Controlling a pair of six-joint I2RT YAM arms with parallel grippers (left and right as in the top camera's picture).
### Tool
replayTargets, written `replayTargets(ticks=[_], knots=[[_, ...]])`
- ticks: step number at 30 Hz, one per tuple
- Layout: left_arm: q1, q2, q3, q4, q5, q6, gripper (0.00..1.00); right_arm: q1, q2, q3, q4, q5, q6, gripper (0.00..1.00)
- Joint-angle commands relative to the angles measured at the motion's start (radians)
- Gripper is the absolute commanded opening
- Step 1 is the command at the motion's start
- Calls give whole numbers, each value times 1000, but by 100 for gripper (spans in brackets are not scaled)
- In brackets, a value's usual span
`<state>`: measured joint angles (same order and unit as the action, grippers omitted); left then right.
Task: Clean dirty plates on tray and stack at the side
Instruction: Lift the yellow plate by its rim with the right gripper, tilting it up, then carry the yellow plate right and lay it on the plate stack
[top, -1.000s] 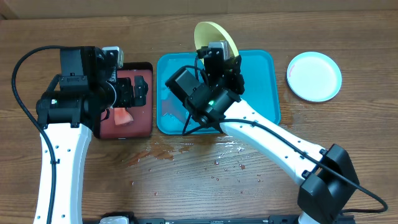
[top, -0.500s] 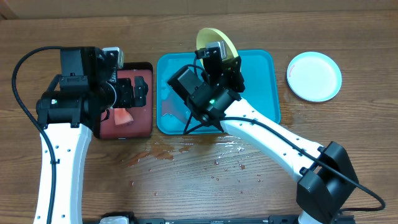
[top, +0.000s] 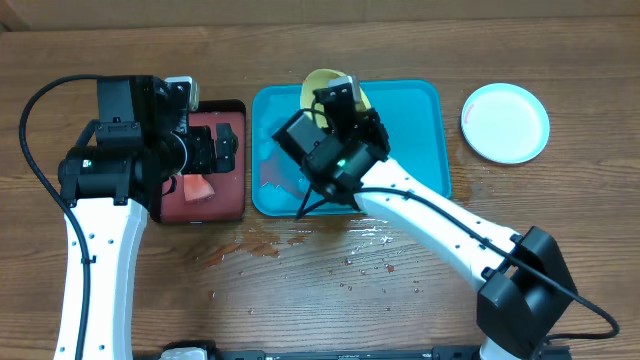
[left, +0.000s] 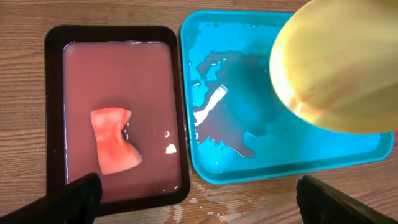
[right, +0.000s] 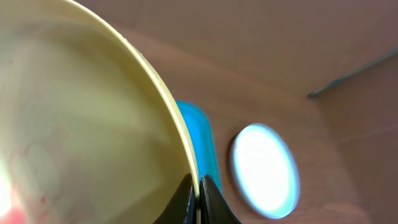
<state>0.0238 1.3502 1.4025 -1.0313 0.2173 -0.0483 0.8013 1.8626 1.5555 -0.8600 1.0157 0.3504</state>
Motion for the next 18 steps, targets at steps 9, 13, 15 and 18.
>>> replayTargets(ticks=[9, 13, 15, 18], knots=[[-5, 29, -21, -5, 12, 26, 100, -401, 0, 3, -27, -820, 185, 4], [-6, 50, -59, -1, 12, 26, 100, -583, 0, 3, -5, -1065, 186, 4], [-6, 59, -75, 1, 12, 26, 100, -673, 0, 3, -8, -1106, 201, 4], [-6, 66, -95, 16, 12, 22, 100, -792, 0, 2, -29, -1098, 204, 4]])
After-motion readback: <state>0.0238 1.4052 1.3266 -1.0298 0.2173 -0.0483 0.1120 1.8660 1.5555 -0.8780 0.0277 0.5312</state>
